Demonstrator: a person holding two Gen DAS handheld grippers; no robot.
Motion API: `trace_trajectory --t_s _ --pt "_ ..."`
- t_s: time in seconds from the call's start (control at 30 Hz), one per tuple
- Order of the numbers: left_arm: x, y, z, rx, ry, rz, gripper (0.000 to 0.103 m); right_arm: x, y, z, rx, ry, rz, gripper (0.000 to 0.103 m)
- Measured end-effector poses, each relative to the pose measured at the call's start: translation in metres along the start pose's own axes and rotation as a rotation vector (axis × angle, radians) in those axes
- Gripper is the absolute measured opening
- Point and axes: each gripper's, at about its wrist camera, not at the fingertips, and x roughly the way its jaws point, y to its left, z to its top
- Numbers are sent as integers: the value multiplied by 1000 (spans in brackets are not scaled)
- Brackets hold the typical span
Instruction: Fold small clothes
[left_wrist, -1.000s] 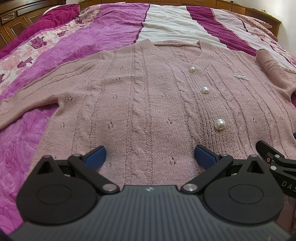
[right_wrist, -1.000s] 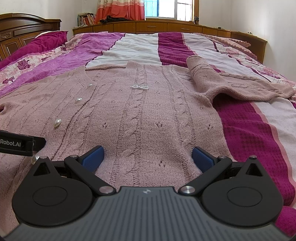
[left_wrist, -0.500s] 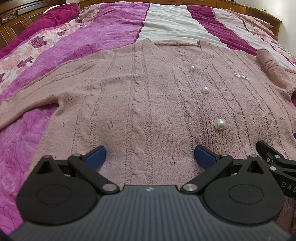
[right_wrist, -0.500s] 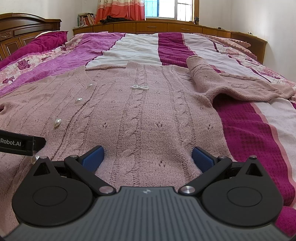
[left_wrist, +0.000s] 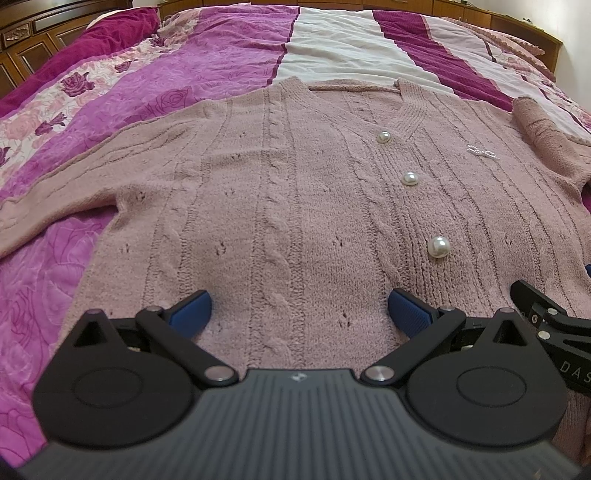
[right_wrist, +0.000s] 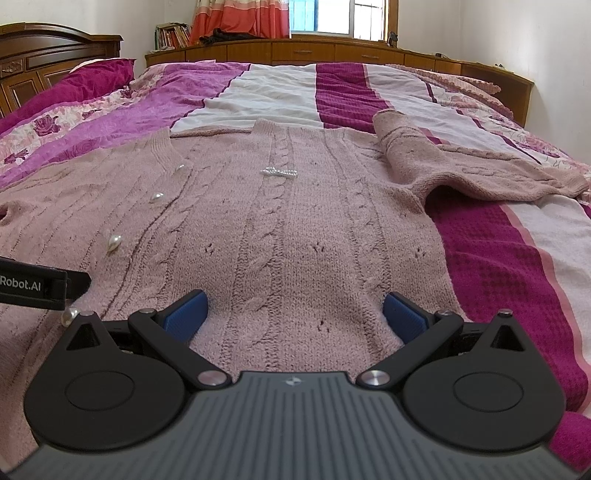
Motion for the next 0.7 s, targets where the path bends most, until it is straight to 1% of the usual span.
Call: trace_trajectory --t_s 0.4,0.7 --pt "2 1 4 3 20 3 103 -1 3 1 -5 4 -3 103" --pt "1 0 4 0 27 3 103 3 -2 4 -4 15 6 103"
